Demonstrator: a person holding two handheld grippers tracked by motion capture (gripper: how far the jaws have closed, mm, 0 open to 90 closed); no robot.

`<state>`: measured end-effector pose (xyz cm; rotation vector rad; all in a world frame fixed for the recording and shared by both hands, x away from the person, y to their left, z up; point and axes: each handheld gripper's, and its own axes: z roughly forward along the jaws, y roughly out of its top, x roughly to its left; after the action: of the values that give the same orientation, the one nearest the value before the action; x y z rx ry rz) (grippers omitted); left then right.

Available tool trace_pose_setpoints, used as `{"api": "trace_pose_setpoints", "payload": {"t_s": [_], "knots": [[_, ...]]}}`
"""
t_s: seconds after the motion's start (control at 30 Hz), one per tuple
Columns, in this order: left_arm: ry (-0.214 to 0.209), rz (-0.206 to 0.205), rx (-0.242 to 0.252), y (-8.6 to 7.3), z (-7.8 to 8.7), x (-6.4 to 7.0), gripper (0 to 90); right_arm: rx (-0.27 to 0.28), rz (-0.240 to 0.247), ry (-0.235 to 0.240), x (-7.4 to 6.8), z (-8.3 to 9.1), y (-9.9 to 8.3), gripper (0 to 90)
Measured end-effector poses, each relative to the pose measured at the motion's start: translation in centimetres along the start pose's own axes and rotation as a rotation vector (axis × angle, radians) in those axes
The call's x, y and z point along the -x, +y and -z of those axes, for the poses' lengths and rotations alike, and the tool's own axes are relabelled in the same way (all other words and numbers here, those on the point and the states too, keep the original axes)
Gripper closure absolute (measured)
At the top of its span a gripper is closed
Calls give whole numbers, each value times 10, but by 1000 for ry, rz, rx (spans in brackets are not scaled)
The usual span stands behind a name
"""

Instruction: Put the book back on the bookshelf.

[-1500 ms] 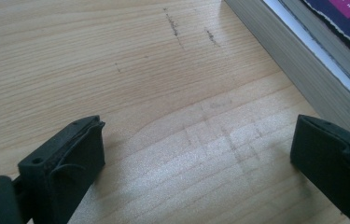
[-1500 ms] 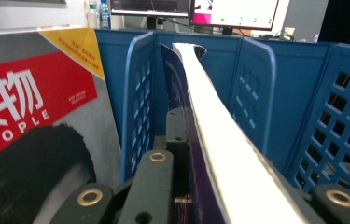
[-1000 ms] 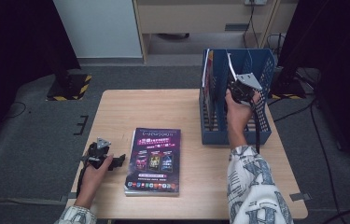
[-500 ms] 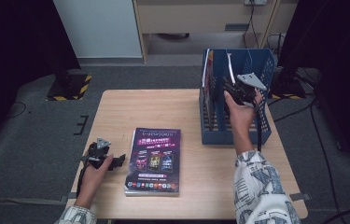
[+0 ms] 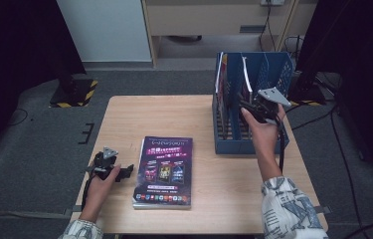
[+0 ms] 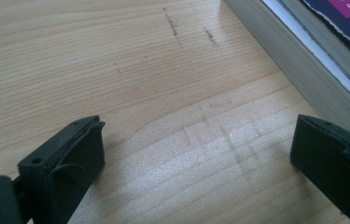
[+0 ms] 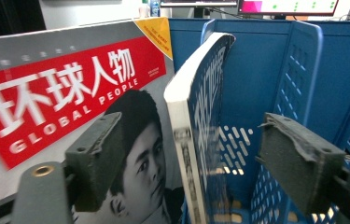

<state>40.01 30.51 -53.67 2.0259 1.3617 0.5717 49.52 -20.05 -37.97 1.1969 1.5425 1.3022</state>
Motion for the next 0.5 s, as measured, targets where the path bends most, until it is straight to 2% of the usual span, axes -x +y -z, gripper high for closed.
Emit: {"api": "trace_pose_setpoints", "payload": {"t_s": [0.07,0.23,0.4,0.5], "knots": [[0,0,0,0,0,0,19,0,-17,11,0,6,-3,198],[-2,-2,0,0,0,0,20,-5,-11,55,-3,28,-12,175],[-3,-2,0,0,0,0,19,-6,-22,111,-13,51,-28,155],[-3,-2,0,0,0,0,19,6,-46,141,-20,62,-39,154]]}}
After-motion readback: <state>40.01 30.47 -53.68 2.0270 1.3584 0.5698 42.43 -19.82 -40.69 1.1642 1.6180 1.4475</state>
